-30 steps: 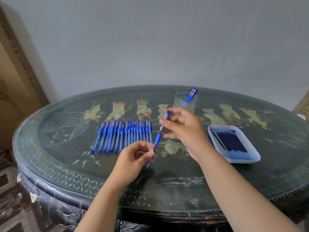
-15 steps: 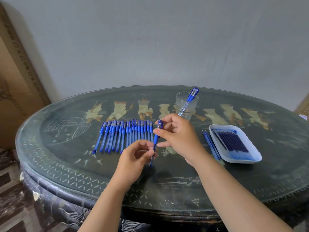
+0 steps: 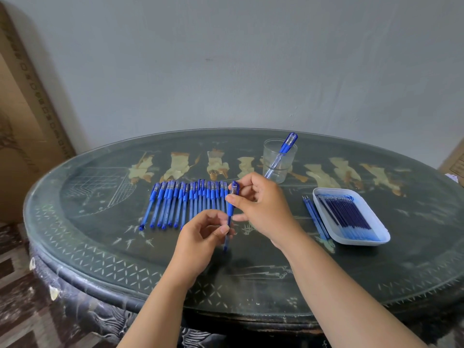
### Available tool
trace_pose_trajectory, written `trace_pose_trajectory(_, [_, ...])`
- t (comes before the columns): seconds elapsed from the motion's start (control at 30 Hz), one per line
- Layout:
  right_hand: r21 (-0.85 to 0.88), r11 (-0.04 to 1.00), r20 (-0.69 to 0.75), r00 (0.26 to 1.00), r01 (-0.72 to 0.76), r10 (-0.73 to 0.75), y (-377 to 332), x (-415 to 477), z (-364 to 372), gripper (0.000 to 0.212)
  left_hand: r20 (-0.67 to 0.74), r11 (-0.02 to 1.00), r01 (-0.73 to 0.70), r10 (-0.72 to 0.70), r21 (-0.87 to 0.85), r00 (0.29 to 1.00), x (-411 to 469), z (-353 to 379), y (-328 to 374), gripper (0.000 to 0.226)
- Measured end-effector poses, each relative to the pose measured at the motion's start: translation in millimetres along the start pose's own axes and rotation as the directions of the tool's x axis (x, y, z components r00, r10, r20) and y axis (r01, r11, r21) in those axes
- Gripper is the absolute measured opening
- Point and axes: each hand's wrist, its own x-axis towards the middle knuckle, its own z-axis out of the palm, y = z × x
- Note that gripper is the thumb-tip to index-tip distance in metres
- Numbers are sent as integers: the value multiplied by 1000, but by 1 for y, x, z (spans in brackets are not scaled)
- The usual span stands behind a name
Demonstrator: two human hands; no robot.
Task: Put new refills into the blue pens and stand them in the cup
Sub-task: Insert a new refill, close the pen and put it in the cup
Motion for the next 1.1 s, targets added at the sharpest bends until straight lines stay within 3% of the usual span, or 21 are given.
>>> trace_pose_trajectory(0.33, [36,999,-37,999,21,-20,11,-6,-1,17,22,1000,3,-3,16,1000,3,-2,-2,15])
trace_pose_trajectory(0.47, [-53,995,-59,995,80,-83,20,-7,-1,22,2,1000,-7,7,9,1000,8,3,0,15])
trace_pose_trajectory(0.67, [138,988,-211,977,68,-38,7,13,-23,24,-160,977,-109,139,185,977,17,4,-3,10])
trace_pose_trajectory(0.8, [132,982,-426,902,135,-67,-1,50,-59,37,-275,958,-133,204,253,940,19,2,-7,9])
trace_pose_trajectory(0.93, [32,973,-633,758,230,-159,-7,86,-95,50,-334,951,-137,229,278,914,19,1,-10,10])
trace_pose_trajectory(1.1, [-42,970,-729,656,239,-193,-1,120,-112,41,-386,946,-136,248,293,889,20,2,-11,9])
